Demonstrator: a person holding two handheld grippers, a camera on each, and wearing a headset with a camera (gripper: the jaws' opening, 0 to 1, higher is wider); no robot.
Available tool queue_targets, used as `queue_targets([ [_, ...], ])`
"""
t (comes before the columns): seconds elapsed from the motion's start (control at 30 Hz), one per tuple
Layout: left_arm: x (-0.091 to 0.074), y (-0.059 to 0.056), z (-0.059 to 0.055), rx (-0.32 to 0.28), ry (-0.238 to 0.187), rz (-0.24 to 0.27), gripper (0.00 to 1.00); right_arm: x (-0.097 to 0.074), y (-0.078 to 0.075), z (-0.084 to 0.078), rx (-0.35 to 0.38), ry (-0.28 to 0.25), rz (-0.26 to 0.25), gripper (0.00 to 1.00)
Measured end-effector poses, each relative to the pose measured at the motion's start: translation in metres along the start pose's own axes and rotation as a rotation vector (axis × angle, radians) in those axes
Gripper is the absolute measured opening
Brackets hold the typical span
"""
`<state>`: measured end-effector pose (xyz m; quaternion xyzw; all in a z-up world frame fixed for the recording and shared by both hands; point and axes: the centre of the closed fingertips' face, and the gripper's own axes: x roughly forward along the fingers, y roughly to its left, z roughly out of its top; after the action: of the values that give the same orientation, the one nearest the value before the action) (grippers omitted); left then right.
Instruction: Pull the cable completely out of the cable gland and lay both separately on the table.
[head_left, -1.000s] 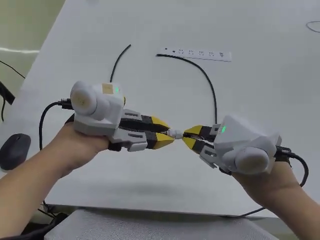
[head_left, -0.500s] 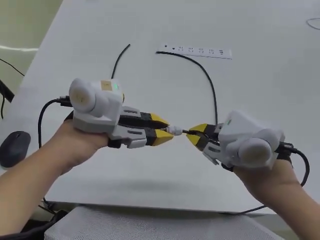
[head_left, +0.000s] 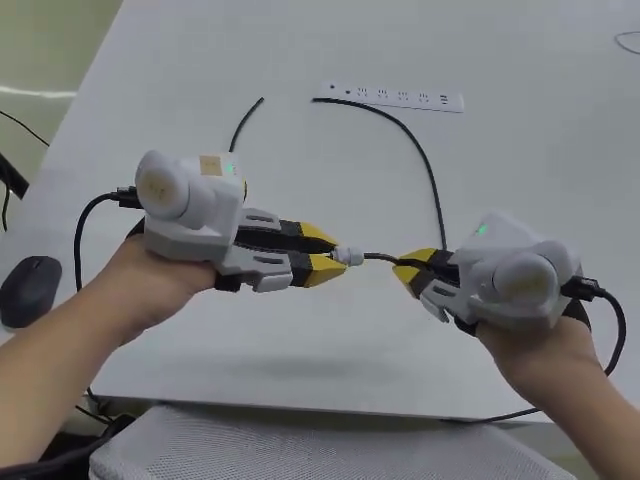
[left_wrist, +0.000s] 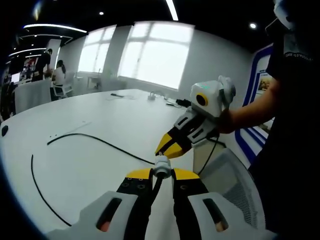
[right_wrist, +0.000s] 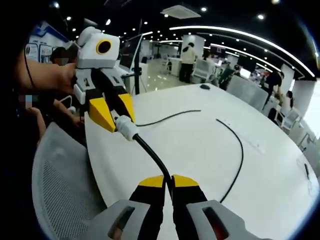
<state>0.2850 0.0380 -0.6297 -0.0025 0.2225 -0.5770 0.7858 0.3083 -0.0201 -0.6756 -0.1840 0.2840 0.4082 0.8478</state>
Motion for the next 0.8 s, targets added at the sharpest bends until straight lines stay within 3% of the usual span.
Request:
queue_targets([
  [0.43,0.001,-0.007,-0.002,0.007,0.006,-0.011,0.15,0.004,-0.014,-0.037,0.273,0.036,-0.033,0.00],
  [0.8,0.000,-0.004,-0.004,0.017,0.020,-0.002,0.15,0.000,-0.013,-0.034,0.215,0.023,-0.030,0.00],
])
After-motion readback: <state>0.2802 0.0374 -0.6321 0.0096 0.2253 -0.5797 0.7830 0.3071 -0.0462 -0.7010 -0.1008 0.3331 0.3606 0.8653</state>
